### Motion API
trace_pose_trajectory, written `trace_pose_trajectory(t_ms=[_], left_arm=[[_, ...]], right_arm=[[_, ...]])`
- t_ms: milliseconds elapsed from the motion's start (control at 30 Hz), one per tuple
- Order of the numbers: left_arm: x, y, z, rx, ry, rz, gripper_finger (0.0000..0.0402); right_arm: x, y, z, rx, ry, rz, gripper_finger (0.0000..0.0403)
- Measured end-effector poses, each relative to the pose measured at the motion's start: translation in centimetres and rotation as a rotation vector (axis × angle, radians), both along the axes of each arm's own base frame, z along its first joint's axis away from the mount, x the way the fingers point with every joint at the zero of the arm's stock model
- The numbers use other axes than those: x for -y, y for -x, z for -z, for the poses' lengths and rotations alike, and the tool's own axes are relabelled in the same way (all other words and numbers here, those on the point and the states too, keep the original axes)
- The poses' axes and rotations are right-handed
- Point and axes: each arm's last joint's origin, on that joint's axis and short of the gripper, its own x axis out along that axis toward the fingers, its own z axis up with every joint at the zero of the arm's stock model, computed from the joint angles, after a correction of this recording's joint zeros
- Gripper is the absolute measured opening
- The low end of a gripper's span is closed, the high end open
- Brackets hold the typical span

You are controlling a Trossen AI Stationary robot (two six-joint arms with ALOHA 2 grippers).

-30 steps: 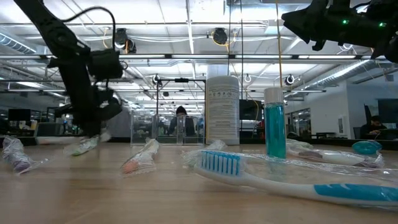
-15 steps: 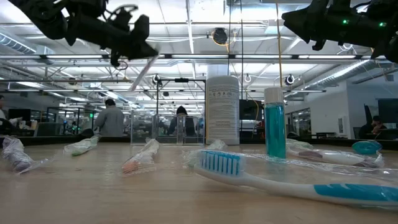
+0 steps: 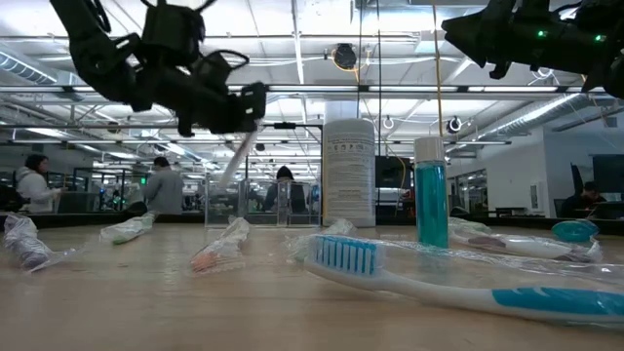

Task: Pick & Place toothbrushing station
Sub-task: Put the top left orange toothbrush into the transparent organizer

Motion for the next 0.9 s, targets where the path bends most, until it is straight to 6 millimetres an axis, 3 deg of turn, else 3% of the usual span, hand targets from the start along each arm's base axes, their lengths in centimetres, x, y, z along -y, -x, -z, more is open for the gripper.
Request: trace_pose_trajectory(t_ms=[167,433,600,900], left_arm=[[1.5,-0.3,1.4,-0.165,-0.034,-0.006,0.0023],[4.3,0.2,0.0,-0.207,-0.114,-0.147,0.0025],[5.7,0.6,0.1,-0.272,-0.118,-0.118,0.0026],[5.7,0.8,1.0,-0.346,-0.105,-0.111,0.0033]], right_arm=[[0.0,0.0,0.0,-0.001,0.0,0.0,0.015],[0.0,0.0,0.0,-0.005,-0.001,0.0,0.015],[0.0,0.0,0.1,-0.009,-0.002,0.0,0.015],[0.0,-0.1,0.1,-0.004,-0.025,-0.015,0.015]])
